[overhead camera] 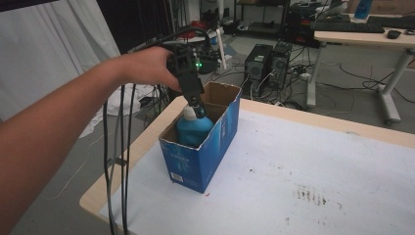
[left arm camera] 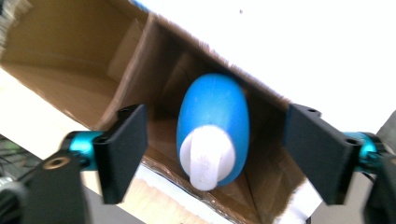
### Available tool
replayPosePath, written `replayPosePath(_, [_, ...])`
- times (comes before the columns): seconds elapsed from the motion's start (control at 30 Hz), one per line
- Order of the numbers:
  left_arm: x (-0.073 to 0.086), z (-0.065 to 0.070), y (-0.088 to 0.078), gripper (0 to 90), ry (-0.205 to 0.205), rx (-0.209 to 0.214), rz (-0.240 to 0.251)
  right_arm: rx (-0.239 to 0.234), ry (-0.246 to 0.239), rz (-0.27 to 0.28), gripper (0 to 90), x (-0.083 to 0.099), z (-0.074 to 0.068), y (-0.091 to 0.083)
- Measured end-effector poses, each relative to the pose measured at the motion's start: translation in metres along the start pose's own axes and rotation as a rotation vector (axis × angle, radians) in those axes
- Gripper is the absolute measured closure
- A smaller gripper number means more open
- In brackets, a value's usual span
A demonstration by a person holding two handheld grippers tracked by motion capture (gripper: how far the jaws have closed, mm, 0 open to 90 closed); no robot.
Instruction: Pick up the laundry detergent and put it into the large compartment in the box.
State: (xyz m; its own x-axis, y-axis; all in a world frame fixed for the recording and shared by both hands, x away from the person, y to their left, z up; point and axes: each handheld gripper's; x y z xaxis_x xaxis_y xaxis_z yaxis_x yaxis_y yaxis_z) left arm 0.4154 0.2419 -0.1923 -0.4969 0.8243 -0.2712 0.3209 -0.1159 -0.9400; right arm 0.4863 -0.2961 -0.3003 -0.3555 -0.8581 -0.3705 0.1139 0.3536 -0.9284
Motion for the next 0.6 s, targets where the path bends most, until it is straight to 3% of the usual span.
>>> replayPosePath(0.07, [-0.006, 0.005, -0.01, 20.6, 0.006, -0.036, 0.033, 0.003, -0.006, 0.003, 3.0, 0.0, 0.0, -0.001])
replayPosePath(0.1, [-0.01, 0.006, -0.014, 20.6, 0.003, -0.035, 0.031, 0.003, -0.006, 0.003, 3.0, 0.0, 0.0, -0.001])
replayPosePath(0.2, [-0.022, 0.012, -0.024, 20.6, 0.044, -0.033, 0.024, 0.006, -0.006, 0.005, 3.0, 0.0, -0.001, -0.002])
replayPosePath(0.3, [-0.035, 0.019, -0.03, 20.6, 0.036, -0.028, 0.054, 0.008, -0.006, 0.011, 3.0, 0.0, -0.002, -0.003])
replayPosePath(0.47, [-0.06, 0.034, -0.026, 20.6, 0.104, 0.024, 0.086, 0.006, -0.017, 0.014, 3.0, -0.003, -0.005, -0.001])
replayPosePath(0.6, [-0.08, 0.048, -0.017, 12.9, 0.15, 0.039, 0.079, 0.002, -0.023, 0.019, 3.0, -0.006, -0.007, 0.0])
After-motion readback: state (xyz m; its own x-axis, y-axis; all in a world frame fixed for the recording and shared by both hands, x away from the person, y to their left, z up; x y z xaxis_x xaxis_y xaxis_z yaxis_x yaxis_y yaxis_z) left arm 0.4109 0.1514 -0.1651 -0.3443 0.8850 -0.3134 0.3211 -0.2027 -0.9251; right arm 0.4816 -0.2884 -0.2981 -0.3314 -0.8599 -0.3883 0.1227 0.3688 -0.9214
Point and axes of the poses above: each handheld gripper's, and its own axes: y roughly forward along the jaws, x roughly out of its underside, z roughly to its right, and after that the axes turned 5 degrees about -x, right-handed
